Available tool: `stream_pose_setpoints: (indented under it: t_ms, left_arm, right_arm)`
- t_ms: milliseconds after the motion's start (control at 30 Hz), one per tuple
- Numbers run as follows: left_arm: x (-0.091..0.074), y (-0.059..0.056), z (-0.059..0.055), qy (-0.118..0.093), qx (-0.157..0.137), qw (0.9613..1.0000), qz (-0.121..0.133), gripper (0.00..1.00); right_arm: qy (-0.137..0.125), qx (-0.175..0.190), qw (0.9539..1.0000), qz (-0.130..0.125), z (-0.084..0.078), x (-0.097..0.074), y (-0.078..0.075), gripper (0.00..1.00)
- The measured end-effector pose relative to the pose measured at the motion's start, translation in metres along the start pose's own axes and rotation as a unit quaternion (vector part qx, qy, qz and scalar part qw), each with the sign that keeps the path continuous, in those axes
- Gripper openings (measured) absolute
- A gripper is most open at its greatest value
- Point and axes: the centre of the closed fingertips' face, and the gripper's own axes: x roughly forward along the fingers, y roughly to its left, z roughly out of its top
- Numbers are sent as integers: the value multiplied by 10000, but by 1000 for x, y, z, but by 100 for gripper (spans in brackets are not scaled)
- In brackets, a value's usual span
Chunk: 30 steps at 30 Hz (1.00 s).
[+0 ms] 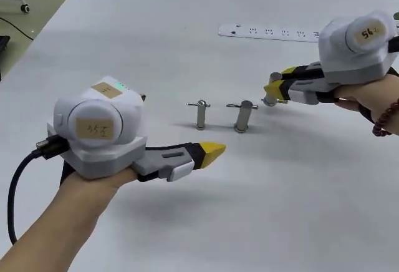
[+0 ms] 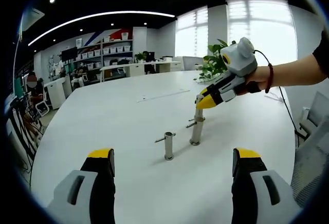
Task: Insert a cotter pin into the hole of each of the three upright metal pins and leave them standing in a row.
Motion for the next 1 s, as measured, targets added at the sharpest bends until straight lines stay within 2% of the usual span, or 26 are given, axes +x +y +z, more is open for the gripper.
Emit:
stream_pose_setpoints:
  t_ms: [233,567,1000]
  left_arm:
    - [-1,-2,1,-9,14,10000,-18,95]
    - [1,-7,1,6,67,9999,-90,95]
    - [0,-8,4,-41,98,9999,-113,94]
  right_arm:
    - [-10,72,10000,-39,-7,-9,2,8]
    - [-22,131,9999,-74,-16,-26,31,8]
    - [29,222,9997,57,-32,-31,66,8]
